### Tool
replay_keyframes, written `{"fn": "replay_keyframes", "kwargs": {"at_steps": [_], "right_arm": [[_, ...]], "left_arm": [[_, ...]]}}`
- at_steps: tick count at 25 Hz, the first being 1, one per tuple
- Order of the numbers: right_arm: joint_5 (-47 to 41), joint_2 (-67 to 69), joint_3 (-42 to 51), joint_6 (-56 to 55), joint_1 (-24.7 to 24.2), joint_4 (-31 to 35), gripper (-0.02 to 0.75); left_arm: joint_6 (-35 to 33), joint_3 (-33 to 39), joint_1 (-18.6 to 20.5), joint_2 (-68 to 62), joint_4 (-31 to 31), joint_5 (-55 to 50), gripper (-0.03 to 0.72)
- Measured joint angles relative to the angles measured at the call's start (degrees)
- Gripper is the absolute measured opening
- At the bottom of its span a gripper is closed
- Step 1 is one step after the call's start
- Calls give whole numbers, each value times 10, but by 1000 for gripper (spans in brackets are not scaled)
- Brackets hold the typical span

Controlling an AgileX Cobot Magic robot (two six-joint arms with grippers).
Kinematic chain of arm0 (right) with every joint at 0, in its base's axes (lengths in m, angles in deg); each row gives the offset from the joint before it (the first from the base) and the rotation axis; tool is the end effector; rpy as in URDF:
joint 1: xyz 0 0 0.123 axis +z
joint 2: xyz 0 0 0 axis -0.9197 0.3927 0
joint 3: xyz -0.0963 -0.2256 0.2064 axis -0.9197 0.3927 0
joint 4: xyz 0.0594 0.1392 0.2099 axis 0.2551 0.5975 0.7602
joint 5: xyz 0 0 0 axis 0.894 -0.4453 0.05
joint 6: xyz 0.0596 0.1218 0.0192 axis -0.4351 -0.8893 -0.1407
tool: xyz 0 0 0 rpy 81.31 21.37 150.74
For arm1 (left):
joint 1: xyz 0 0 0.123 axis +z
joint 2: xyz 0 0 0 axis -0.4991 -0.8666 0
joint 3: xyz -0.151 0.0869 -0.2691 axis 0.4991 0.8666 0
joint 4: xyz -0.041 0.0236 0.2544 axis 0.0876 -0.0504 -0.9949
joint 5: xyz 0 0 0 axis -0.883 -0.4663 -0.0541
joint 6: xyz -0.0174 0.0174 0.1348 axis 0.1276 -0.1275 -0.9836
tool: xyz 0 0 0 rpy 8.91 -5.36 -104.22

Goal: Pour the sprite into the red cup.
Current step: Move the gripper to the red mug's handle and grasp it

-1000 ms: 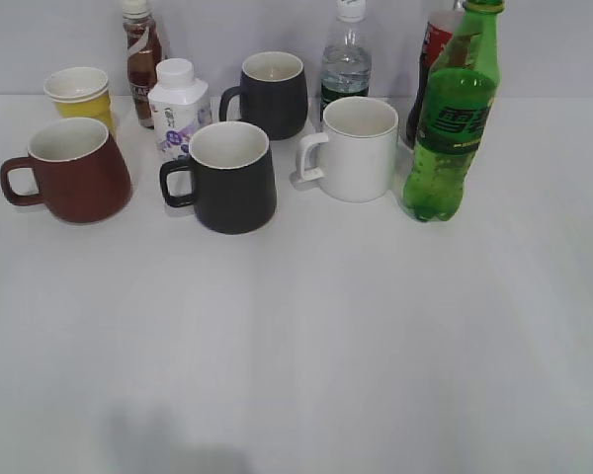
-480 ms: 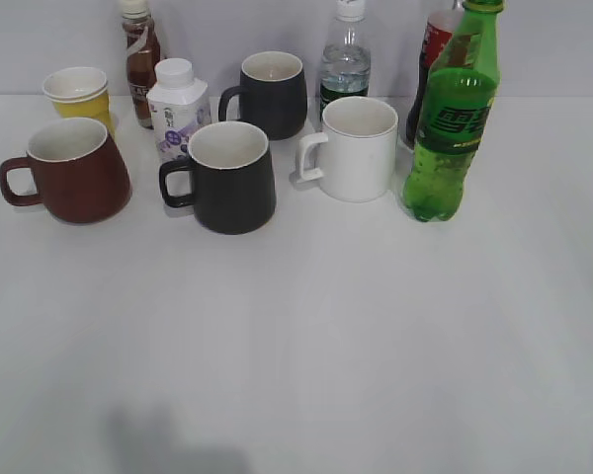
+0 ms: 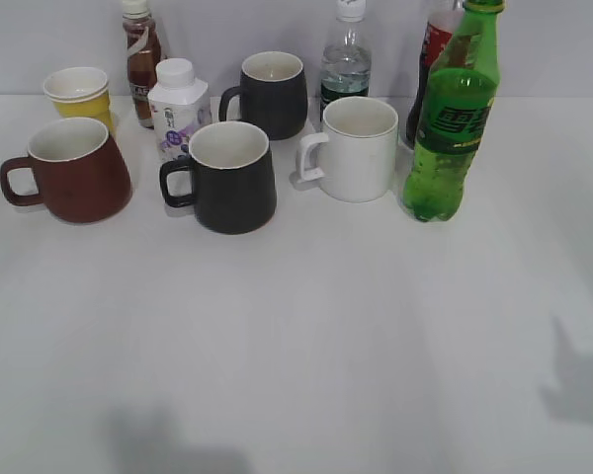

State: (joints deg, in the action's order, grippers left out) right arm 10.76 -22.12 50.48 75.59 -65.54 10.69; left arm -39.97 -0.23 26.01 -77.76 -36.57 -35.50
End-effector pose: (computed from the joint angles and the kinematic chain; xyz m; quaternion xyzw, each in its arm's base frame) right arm 0.0626 0.0091 0.3122 -0.0196 0.7625 0.0351 0.6457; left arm 0.0723 0.0001 0.3084 0.0301 0.7773 0.0052 0.6284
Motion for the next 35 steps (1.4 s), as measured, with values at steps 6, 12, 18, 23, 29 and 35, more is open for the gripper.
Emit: {"fn": "replay_keyframes", "kwargs": {"at_steps": [6, 12, 18, 23, 29, 35], "right_arm": [[174, 112, 42, 0, 18, 2, 567], [302, 225, 46, 0, 45, 2, 567], [381, 341, 46, 1, 66, 4, 568], [408, 390, 46, 1, 86, 3, 568], [416, 407, 46, 0, 86, 3, 567], [416, 407, 46, 0, 86, 3, 567]], "left_arm": [[0, 68, 0, -165, 8, 184, 239], [0, 79, 0, -376, 6, 369, 240], [0, 80, 0, -573, 10, 582, 244], [0, 80, 0, -721, 13, 756, 255], [0, 69, 0, -840, 15, 852, 290], [0, 32, 2, -883, 32, 875, 297]]}}
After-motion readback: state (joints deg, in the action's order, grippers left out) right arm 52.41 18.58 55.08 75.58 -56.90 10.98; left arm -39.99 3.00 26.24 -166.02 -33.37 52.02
